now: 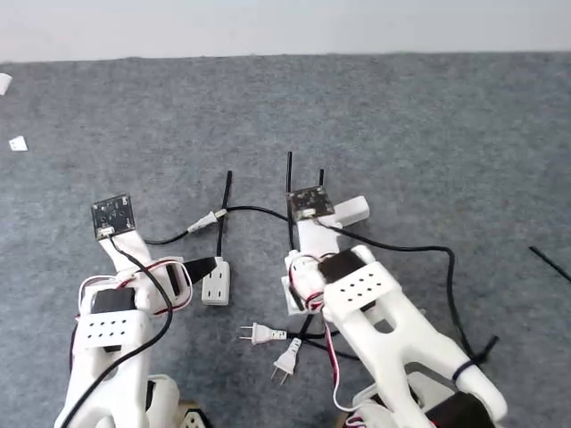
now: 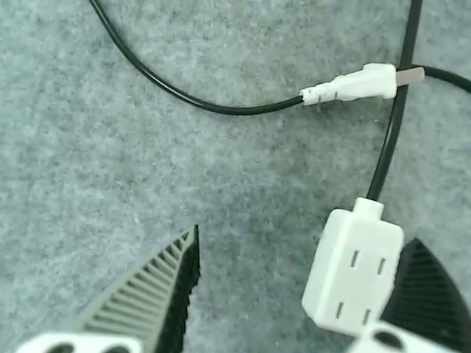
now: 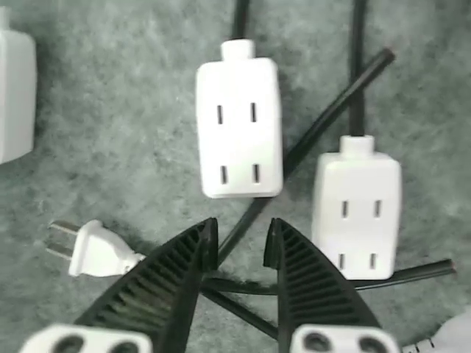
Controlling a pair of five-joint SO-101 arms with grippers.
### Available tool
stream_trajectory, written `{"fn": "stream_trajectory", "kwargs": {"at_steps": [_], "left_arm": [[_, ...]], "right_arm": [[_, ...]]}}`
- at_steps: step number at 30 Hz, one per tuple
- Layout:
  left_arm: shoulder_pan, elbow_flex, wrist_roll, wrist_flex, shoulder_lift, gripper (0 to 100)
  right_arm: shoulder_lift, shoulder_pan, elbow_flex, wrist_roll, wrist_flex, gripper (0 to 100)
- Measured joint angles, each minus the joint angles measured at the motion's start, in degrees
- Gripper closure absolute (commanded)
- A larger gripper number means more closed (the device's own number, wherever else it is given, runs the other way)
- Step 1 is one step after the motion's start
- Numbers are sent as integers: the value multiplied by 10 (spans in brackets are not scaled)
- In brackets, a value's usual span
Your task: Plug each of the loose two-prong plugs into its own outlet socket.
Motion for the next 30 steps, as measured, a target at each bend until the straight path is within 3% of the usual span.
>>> {"fn": "stream_trajectory", "kwargs": {"at_steps": [6, 15, 22, 30], "left_arm": [[0, 0, 0, 0, 0, 610], [0, 0, 0, 0, 2, 610], [0, 0, -2, 0, 2, 610], [0, 0, -2, 0, 2, 610]], "right_arm": [[1, 35, 47, 17, -47, 874], [29, 23, 50, 19, -79, 876], [136, 33, -10, 9, -67, 876], [143, 33, -17, 4, -66, 876]]}}
